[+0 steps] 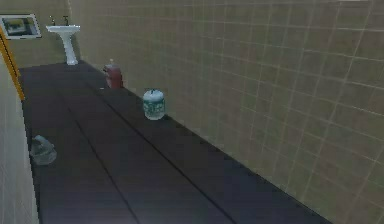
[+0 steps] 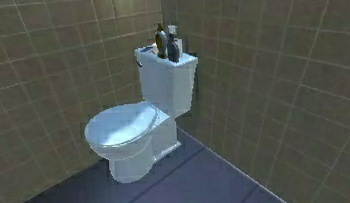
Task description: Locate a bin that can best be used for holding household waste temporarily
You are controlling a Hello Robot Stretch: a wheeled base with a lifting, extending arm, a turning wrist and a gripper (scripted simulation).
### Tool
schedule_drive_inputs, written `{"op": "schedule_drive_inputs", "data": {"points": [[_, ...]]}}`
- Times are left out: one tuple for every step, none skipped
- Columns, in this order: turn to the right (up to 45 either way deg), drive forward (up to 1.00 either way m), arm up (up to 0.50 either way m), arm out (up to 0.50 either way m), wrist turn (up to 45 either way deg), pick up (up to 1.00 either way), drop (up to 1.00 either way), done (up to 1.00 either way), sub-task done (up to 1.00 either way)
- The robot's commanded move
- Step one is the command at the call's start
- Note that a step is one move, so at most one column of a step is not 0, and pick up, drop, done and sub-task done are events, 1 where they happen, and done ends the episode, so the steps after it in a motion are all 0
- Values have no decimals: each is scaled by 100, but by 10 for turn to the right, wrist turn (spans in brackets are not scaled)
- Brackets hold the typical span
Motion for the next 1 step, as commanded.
{"op": "schedule_drive_inputs", "data": {"points": [[0,30,0,0,0,0,0,0,0]]}}
